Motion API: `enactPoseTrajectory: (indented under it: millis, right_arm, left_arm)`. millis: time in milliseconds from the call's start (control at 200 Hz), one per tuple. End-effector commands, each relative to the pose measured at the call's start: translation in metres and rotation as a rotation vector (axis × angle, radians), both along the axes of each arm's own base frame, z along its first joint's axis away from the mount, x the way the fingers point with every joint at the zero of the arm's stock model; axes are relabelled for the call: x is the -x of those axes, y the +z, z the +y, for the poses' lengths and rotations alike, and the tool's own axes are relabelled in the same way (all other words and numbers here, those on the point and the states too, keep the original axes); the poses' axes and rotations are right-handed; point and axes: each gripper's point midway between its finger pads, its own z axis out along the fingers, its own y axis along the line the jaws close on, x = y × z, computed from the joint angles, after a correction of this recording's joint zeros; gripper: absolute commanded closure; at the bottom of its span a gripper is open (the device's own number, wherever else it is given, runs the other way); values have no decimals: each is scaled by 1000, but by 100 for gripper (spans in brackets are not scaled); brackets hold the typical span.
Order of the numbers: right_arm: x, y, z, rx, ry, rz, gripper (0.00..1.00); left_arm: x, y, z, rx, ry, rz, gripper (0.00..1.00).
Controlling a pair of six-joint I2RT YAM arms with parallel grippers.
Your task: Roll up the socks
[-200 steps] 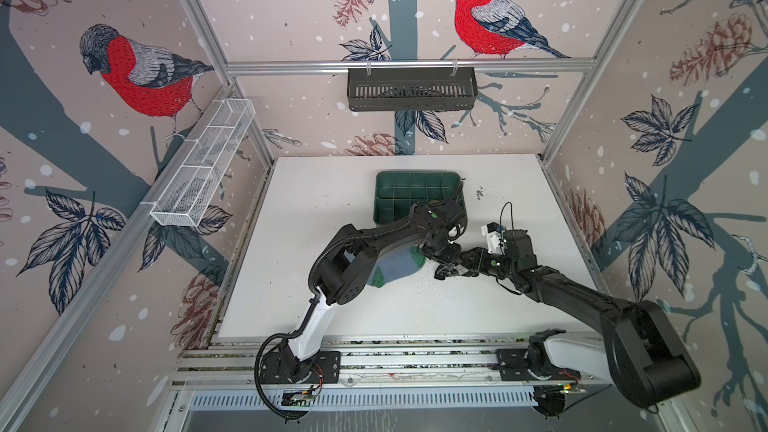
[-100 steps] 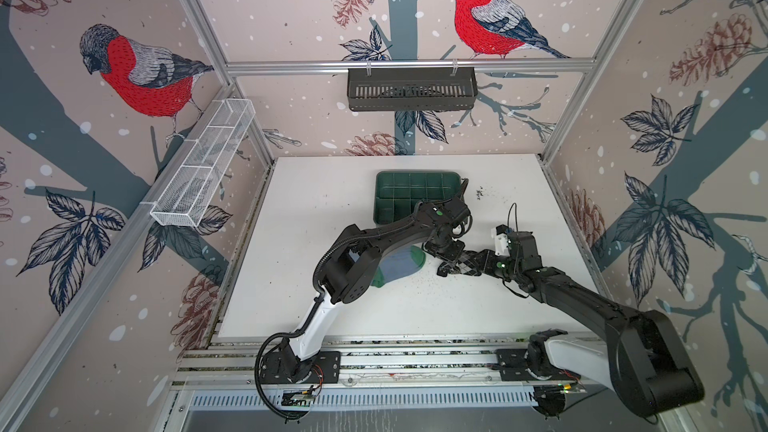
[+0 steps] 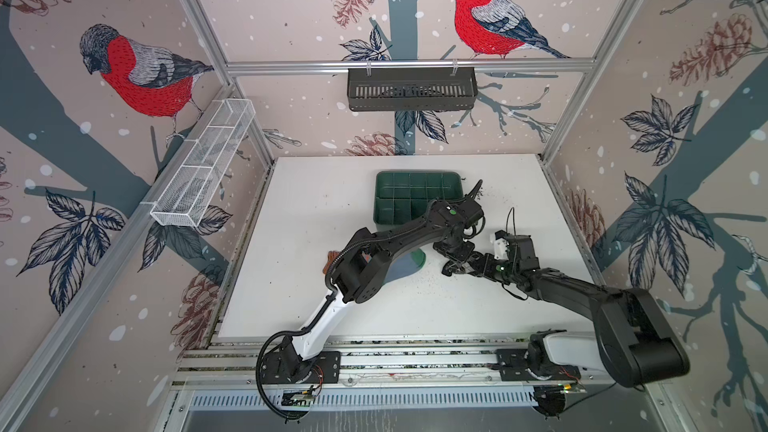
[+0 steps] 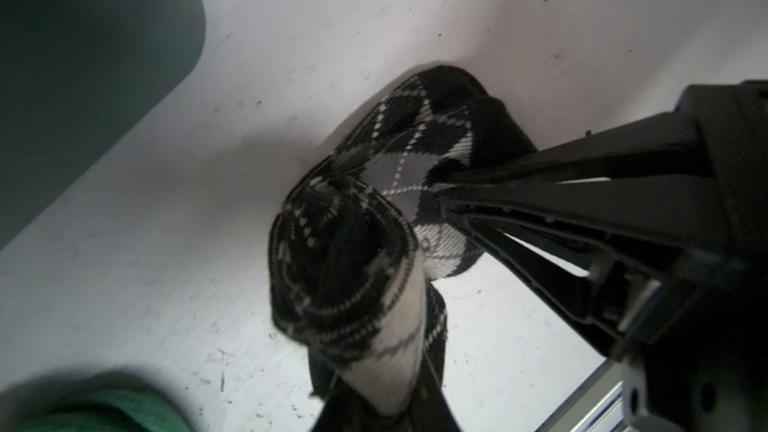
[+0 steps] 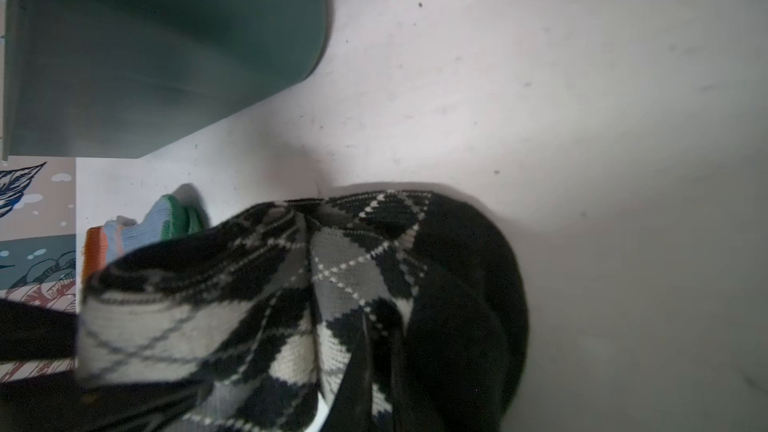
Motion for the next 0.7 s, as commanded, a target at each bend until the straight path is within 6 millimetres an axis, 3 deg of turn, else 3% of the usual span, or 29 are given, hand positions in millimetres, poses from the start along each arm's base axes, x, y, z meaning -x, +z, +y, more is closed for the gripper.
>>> enactPoseTrajectory:
  millis: [0,695]
  right_arm:
    - [5,-6,4,-25,8,29,87]
    - [4,-4,6,-37,21,17,89]
  left_arm:
    - [6,-1,-1,-16,-25,19,83]
    - [12,9,-38,166,-82,101,73]
